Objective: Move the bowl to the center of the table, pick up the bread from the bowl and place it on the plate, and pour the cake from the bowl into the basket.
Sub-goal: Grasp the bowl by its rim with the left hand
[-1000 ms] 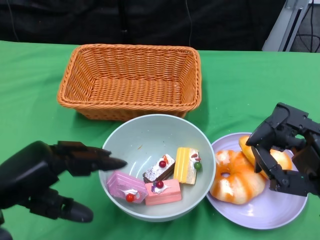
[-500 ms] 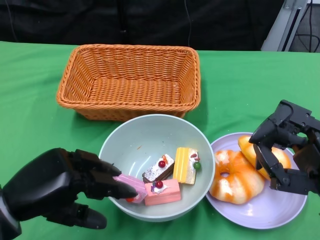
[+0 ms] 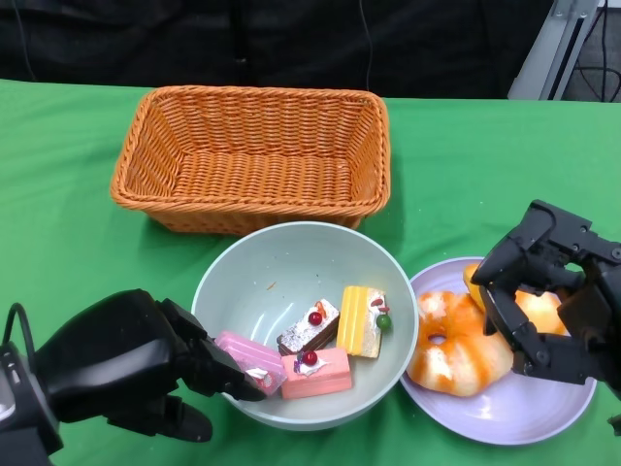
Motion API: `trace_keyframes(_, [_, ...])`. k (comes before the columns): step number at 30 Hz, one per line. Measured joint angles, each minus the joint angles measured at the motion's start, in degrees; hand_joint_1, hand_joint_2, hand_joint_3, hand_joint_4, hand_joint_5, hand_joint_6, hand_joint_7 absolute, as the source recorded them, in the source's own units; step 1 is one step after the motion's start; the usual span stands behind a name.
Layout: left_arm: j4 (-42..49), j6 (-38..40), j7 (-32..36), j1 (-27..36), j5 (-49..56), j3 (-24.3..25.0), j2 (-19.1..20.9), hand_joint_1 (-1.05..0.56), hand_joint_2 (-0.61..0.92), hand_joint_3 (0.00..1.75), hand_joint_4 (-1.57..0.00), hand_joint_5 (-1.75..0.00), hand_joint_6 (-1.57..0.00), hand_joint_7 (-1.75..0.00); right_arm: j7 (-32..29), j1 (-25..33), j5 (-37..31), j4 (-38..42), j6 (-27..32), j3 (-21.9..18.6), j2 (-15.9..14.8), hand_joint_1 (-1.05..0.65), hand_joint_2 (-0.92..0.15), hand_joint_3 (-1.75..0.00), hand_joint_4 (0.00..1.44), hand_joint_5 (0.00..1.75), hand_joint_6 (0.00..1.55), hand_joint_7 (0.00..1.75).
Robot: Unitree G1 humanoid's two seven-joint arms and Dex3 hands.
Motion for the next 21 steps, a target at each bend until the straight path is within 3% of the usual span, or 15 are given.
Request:
trace_keyframes(11, [2.09, 1.39, 3.28, -1.59, 1.99, -3.48, 0.65, -0.38, 0.92, 0.1, -1.05, -0.08, -0.96, 0.0, -0.6, 0.16, -1.8, -0.31, -0.01, 0.39, 0.0, -0.21, -0.52, -0.95, 0.69, 1.63, 0.63, 1.35])
trace_keyframes(21, [-1.27, 8.88, 1.68, -3.69, 5.09, -8.24, 2.36, -0.38, 0.92, 0.11, -1.07, -0.07, -0.98, -0.01, -0.77, 0.4, -2.01, -0.41, 0.06, 0.59, 0.01, -0.2, -0.54, -0.91, 0.7, 1.63, 0.64, 1.34])
